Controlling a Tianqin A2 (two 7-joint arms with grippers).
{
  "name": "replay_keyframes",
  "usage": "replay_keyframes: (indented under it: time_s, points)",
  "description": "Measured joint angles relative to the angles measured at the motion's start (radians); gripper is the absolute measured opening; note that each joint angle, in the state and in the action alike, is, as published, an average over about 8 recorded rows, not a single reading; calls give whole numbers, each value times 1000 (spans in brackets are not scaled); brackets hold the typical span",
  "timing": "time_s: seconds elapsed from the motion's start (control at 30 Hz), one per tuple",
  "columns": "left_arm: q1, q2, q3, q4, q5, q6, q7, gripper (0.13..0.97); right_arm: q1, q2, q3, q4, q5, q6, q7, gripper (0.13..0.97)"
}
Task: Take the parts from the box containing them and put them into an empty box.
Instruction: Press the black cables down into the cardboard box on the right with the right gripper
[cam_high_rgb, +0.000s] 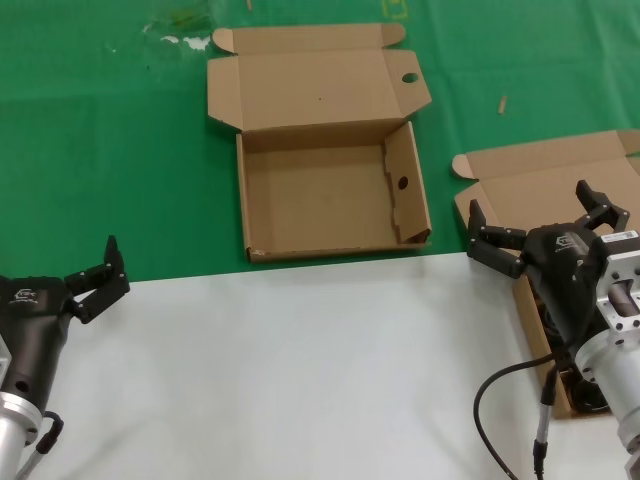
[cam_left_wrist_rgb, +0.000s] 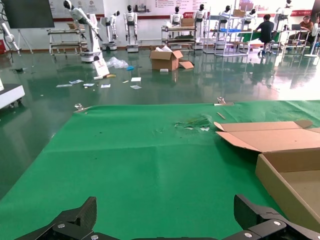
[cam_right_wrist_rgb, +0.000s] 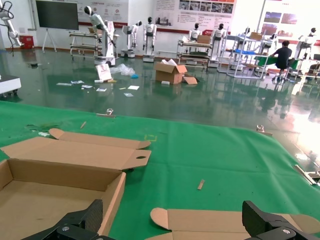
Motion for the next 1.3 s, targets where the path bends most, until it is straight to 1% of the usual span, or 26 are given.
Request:
replay_keyframes:
  time_s: [0.33,0.5,0.6,0.7,0.87,0.97,1.03,1.1,1.2,1.3]
  points:
    - [0,0,0,0,0,0,0,966,-13,5,25,18,-16,-13,-18,966]
    - [0,0,0,0,0,0,0,966,-38,58,28,41,-42,6,-64,966]
    - [0,0,0,0,0,0,0,966,-63,127,4,57,-56,35,-118,966]
    - [0,0,0,0,0,0,0,966,-98,220,-34,79,-55,63,-185,966]
    - [0,0,0,0,0,0,0,966,-177,399,-94,141,-15,97,-281,966]
    - [0,0,0,0,0,0,0,966,-252,516,-100,198,12,97,-306,966]
    - [0,0,0,0,0,0,0,966,-319,593,-77,237,20,85,-309,966]
    - [0,0,0,0,0,0,0,966,-394,664,-30,273,23,63,-303,966]
    - [0,0,0,0,0,0,0,966,-512,746,80,307,30,11,-302,966]
    - [0,0,0,0,0,0,0,966,-607,792,208,312,50,-65,-328,966]
